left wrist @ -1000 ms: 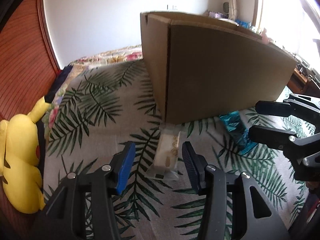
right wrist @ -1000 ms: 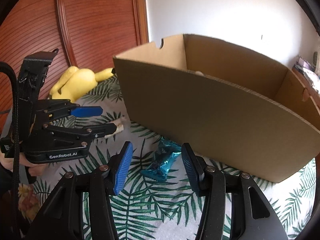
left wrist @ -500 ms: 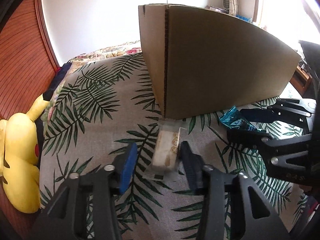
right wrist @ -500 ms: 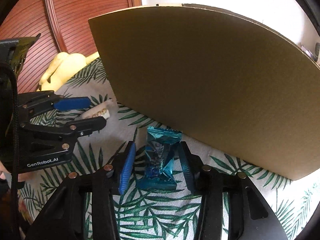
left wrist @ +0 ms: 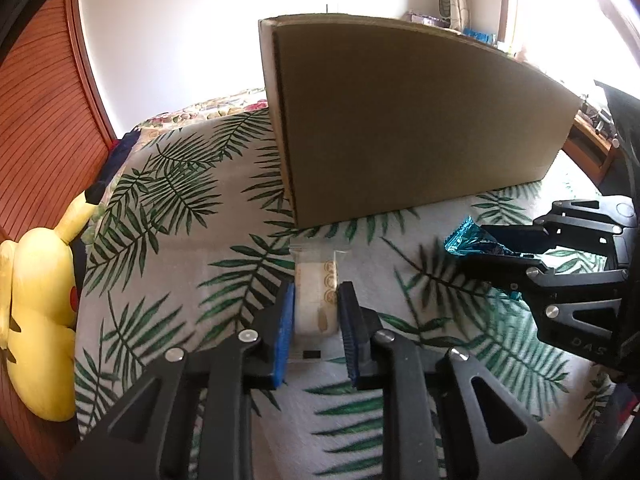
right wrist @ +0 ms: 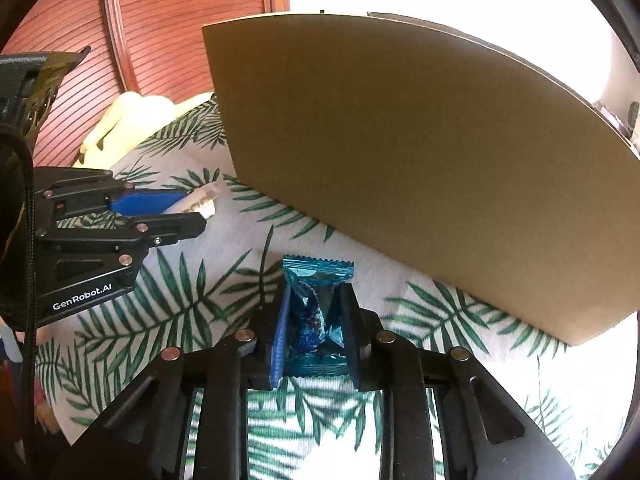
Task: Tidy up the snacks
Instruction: 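Grasp the small white cake pack with the left tool while the right tool grasps the teal candy, then lift both snacks and carry them over the cardboard box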
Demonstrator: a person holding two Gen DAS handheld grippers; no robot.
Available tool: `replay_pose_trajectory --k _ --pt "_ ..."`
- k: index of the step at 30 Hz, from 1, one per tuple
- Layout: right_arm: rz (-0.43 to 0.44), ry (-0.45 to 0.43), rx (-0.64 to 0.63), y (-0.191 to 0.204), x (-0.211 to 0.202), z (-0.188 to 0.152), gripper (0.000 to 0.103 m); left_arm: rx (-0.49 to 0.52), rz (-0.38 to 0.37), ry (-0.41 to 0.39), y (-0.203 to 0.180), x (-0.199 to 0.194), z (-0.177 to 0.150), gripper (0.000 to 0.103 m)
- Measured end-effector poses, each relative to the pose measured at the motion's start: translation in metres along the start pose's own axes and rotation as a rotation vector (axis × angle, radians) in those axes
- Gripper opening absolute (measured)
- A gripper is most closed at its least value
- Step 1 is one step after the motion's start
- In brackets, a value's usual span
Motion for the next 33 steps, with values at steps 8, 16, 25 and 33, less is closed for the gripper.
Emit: replay_pose_trajectory --k 8,16,25,33 --pt "0.021 -0.064 0.050 -0.005 -0.027 -0.009 0.021 0.000 -0.022 -0.047 -0.028 -0.029 0.000 0.020" --pt "-0.002 -0.134 0.087 -0.016 -0.072 -0.025 0.021 0.004 -0.052 -0.115 -0.060 -0.068 0.002 0.020" --pt "-0.040 -0.211 0.118 -0.030 -0.122 -0.041 0.021 0.023 -0.084 -0.188 -0.091 -0.109 0.009 0.020" --pt "-0.071 -0.282 0.129 -0.040 -0.155 -0.042 0.021 0.019 -0.110 -0.247 -0.104 -0.134 0.020 0.020"
Point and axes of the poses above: each gripper's, at about its wrist camera, not at the fingertips, and x roughly the way its jaws point, y to its left, z to its top, the point moved 7 cm from there along x, roughly the way its jaws point, and after that the axes turned 5 degrees about y, right-handed, at the moved point
